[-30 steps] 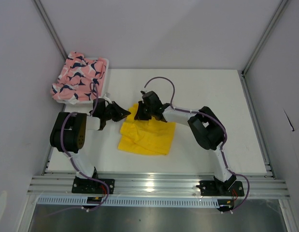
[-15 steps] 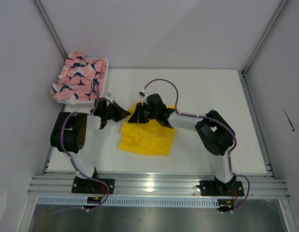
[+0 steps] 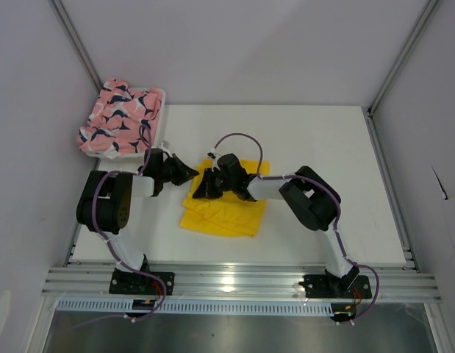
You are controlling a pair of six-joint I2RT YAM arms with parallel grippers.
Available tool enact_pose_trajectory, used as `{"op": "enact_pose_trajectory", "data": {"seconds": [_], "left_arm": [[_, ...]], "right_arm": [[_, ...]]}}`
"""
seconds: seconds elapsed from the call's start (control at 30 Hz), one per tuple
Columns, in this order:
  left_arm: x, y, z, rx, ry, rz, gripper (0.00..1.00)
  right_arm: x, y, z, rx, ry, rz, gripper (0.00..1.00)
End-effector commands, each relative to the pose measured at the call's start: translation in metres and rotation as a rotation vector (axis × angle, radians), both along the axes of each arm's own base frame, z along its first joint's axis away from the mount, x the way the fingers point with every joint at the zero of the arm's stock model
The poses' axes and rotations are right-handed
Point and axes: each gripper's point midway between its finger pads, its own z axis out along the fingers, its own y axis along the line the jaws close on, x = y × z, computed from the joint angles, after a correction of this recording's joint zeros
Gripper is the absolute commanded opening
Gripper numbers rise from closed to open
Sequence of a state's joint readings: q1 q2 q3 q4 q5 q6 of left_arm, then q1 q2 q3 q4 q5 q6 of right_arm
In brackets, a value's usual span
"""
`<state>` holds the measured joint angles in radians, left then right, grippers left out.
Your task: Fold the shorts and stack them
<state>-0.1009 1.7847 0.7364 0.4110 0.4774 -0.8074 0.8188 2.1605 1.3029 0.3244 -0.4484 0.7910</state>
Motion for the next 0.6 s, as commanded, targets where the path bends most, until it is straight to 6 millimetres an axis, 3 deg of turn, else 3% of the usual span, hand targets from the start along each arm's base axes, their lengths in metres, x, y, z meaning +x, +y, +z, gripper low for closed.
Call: {"op": "enact_pose_trajectory", "data": {"seconds": [0.0, 0.13, 0.33, 0.47, 0.57], "left_arm": [[-0.006, 0.001, -0.002, 0.048, 0.003, -0.009, 0.0], [-0.005, 0.001, -0.001, 0.051, 0.003, -0.004, 0.0], [-0.005, 0.002, -0.002, 0.058, 0.008, 0.001, 0.0], [-0.005, 0.003, -0.003, 0.063, 0.016, 0.006, 0.0], [-0.005, 0.003, -0.004, 0.071, 0.02, 0.006, 0.0]], "right_arm": [[-0.018, 0.001, -0.019, -0.083, -0.018, 0.015, 0.08], [-0.026, -0.009, -0.042, -0.215, -0.032, -0.007, 0.08], [-0.026, -0.024, -0.059, -0.383, -0.099, -0.035, 0.08], [-0.037, -0.033, -0.077, -0.441, -0.112, -0.029, 0.08], [-0.04, -0.035, -0.08, -0.428, -0.111, -0.036, 0.08]]}}
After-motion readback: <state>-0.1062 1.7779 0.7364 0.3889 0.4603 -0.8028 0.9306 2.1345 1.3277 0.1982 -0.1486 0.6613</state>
